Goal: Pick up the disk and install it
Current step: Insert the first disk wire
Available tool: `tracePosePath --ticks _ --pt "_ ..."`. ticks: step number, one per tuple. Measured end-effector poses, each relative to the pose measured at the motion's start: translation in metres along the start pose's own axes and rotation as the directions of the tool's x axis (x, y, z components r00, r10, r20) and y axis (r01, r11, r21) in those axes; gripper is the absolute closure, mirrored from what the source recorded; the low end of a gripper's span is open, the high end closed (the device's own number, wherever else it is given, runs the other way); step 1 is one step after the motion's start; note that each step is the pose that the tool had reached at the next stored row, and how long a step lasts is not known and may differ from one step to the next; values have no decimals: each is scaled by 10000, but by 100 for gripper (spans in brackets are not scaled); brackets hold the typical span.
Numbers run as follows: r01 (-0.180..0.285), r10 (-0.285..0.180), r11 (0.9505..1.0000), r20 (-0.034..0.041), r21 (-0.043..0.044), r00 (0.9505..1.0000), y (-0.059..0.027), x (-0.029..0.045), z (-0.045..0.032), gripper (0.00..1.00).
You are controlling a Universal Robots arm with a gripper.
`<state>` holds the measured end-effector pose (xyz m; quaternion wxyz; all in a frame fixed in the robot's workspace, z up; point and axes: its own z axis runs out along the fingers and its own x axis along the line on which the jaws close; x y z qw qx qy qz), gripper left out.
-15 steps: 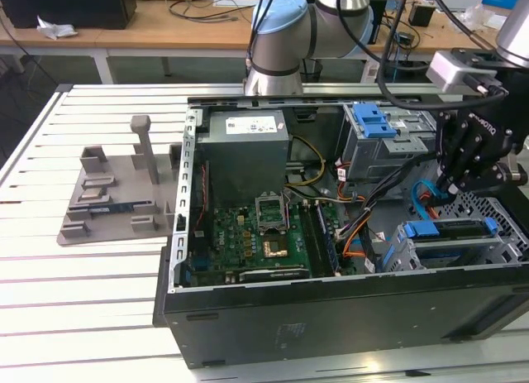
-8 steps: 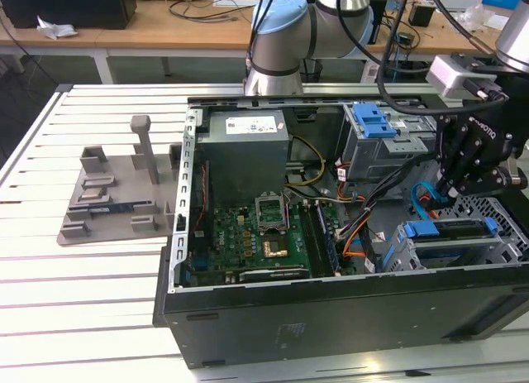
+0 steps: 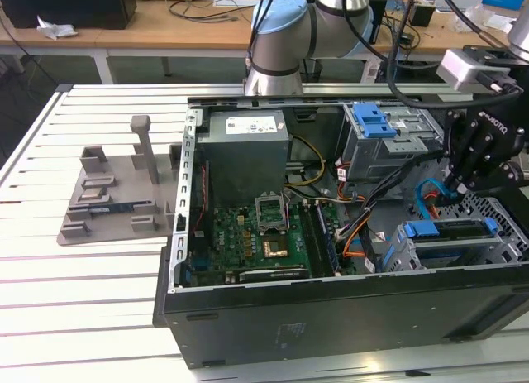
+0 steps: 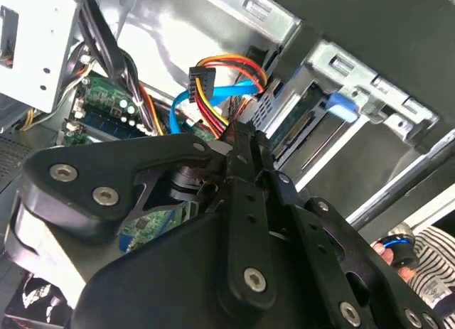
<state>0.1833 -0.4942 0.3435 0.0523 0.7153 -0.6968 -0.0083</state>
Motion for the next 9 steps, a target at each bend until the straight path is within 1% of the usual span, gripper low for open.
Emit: tracePosePath --ticks 1,2,4,6,7,8,9 --pt "1 -1 10000 1 -13 10000 -29 4 -2 83" --pt "4 -4 10000 0 -21 10000 -52 25 -3 83" --pt "2 -2 10000 2 -24 10000 -62 81 0 83" --pt "6 -6 10000 3 -26 10000 -74 169 5 83" --pt "4 -4 10000 0 -26 10000 -89 179 2 83" --pt "5 -5 10000 1 -31 10000 -124 194 -2 83" --pt "7 -7 10000 1 -34 10000 -132 211 -2 83"
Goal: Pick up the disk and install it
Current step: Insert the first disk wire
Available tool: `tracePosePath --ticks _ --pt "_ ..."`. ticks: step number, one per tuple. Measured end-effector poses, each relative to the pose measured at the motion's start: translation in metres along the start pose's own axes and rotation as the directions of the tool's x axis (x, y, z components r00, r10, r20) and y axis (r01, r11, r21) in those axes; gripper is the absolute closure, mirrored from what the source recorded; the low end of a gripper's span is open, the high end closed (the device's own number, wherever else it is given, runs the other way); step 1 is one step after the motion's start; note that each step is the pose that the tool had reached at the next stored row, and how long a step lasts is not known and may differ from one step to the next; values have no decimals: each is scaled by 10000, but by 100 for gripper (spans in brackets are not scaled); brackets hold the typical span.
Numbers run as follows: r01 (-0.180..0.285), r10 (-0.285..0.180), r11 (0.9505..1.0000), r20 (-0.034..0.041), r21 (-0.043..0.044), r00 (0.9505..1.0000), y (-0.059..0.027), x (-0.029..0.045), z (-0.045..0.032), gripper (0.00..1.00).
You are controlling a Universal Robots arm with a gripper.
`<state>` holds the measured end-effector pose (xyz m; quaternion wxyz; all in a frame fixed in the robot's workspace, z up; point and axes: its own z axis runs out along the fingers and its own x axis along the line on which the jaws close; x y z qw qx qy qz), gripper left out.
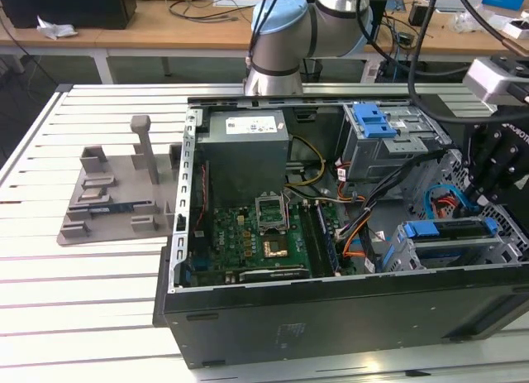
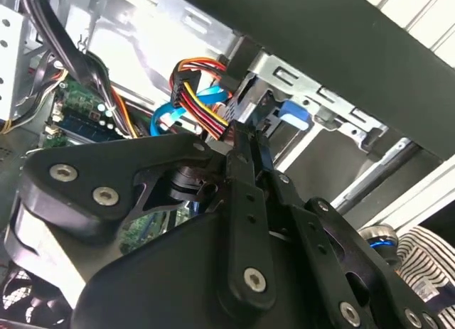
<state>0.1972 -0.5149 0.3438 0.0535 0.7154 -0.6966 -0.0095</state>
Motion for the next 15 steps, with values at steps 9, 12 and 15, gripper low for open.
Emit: tracePosePath --ticks 9,12,15 --pt "0 0 10000 1 -3 10000 -3 76 8 83" --pt "1 -1 10000 3 -18 10000 -13 76 16 83" --pt "-5 5 10000 0 -28 10000 -20 76 22 83"
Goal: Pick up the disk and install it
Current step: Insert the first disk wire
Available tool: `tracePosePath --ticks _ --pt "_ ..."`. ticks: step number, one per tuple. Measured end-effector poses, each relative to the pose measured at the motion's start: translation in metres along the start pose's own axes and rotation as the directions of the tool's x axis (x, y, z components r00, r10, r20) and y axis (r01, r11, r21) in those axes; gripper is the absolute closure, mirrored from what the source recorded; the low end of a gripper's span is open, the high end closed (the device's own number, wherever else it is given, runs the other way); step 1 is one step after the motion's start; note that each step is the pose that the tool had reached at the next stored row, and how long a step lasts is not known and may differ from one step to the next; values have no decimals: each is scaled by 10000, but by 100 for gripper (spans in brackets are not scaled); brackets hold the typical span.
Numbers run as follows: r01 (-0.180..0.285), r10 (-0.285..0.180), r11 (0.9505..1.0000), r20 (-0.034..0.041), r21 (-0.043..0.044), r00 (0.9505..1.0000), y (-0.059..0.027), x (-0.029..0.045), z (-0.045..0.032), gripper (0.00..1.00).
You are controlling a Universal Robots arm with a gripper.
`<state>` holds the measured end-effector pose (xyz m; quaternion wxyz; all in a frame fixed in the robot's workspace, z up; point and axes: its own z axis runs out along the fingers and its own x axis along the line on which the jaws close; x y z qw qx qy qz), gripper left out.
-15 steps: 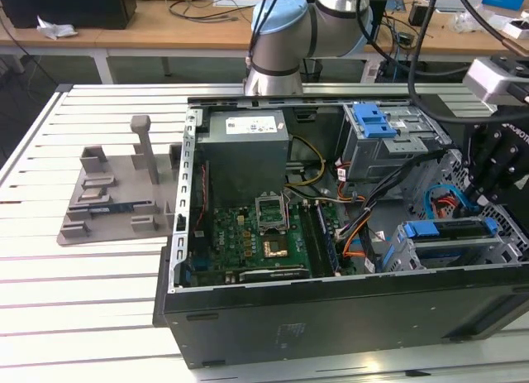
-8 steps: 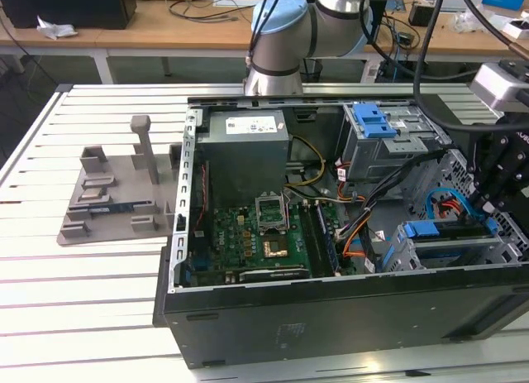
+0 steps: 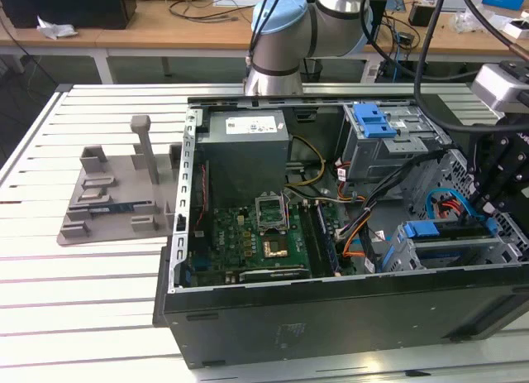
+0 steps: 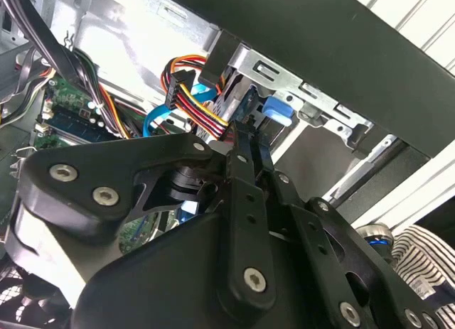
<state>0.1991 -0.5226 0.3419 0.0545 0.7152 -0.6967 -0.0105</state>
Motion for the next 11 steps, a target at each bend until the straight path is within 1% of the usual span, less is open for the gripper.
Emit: tracePosePath --ticks 2,5,8,11 --pt "-14 14 10000 1 -7 10000 -3 -1 7 83" --pt "-159 159 9999 19 -18 9999 -12 -2 12 83" --pt "-166 166 9999 12 -18 9999 -13 -2 9 83" --pt "-164 164 9999 9 -40 9999 -17 -4 45 83"
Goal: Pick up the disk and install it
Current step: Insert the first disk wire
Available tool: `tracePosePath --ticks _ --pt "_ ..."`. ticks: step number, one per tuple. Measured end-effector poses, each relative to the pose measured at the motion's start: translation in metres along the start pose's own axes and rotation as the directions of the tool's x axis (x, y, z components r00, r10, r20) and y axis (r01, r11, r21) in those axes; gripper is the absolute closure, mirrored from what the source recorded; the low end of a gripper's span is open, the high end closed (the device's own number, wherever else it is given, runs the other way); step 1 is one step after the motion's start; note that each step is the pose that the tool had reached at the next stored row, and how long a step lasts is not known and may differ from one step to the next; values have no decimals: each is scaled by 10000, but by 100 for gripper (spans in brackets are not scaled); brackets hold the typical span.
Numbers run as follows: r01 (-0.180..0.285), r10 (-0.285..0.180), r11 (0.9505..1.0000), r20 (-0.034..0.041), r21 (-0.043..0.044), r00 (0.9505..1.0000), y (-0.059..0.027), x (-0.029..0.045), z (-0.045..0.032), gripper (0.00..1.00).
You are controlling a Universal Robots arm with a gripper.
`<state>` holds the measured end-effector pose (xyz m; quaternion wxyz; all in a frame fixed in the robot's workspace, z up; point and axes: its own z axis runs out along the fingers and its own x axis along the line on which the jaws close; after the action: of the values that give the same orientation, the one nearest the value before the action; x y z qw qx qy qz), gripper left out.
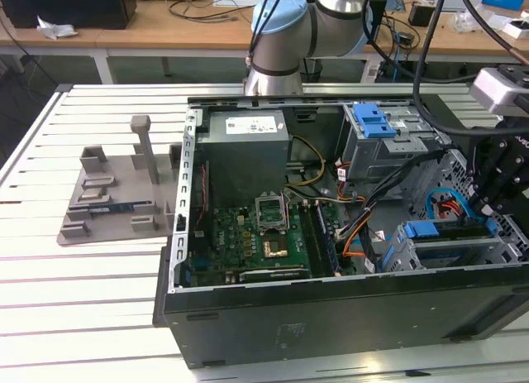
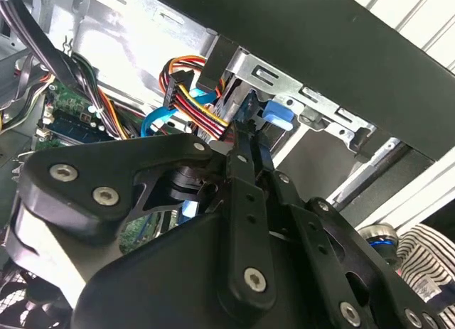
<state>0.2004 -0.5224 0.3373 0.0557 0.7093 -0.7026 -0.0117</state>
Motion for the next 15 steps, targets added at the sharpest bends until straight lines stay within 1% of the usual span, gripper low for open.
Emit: tracePosePath --ticks 4,5,6,7,8,9,11,12,13,15 --pt "1 -1 10000 8 -3 10000 0 0 8 82" --pt "0 0 10000 8 -3 10000 0 0 8 76" --pt "0 0 10000 7 -3 10000 0 0 8 76" --pt "-1 1 10000 -8 -2 10000 1 1 -7 69" --pt "0 0 10000 -8 -2 10000 16 -2 -169 69" --pt "-2 2 10000 -13 -2 10000 25 -12 -259 71" --pt "-2 2 10000 -12 -2 10000 34 -13 -352 84" --pt "-1 1 10000 -13 -2 10000 40 -12 -415 89" --pt "-1 1 10000 -14 -2 10000 43 -10 -453 89" --pt "-1 1 10000 -9 -3 10000 44 -9 -457 89"
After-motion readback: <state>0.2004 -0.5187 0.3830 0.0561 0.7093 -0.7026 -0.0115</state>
